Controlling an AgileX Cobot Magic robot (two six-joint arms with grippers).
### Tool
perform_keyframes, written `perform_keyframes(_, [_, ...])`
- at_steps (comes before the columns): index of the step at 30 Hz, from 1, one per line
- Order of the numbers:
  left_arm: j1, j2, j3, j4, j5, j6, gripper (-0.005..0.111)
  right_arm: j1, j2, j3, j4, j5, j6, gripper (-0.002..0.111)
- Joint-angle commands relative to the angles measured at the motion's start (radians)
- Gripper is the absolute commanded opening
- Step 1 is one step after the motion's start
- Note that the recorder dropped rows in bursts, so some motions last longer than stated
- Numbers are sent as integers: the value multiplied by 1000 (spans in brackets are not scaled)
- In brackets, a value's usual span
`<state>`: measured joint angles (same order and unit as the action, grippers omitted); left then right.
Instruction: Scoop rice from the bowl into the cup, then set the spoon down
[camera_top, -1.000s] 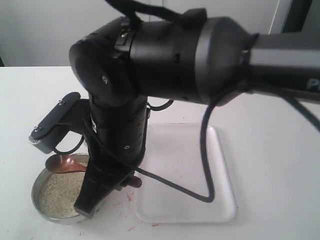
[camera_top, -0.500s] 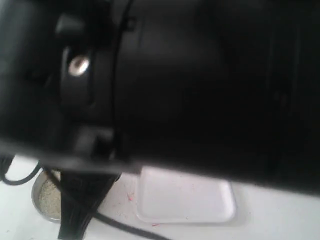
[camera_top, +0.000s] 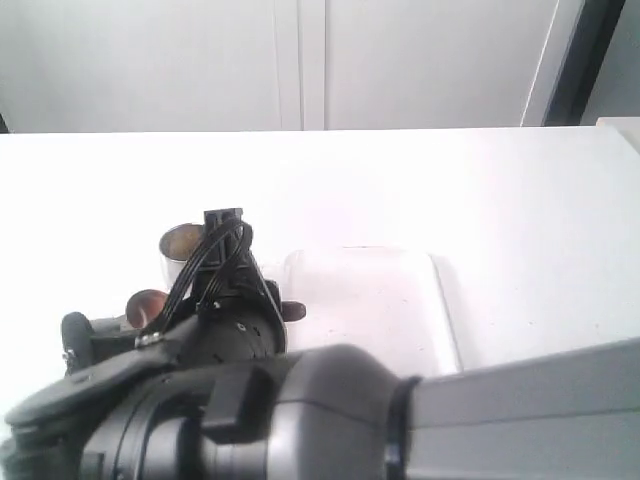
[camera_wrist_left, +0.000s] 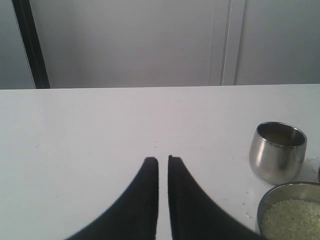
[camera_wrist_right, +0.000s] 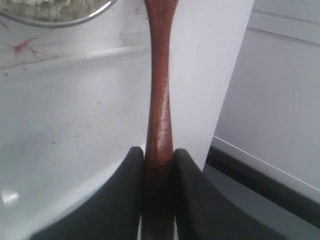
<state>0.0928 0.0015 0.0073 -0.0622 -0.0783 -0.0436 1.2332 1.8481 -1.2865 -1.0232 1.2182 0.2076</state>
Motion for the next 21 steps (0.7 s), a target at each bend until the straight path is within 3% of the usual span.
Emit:
perform_keyframes(1, [-7, -1, -7, -5, -3, -5, 14, 2, 35, 31, -90, 3, 33, 0])
perform_keyframes(21, [-7, -1, -7, -5, -3, -5, 14, -40, 100, 31, -156, -108, 39, 0])
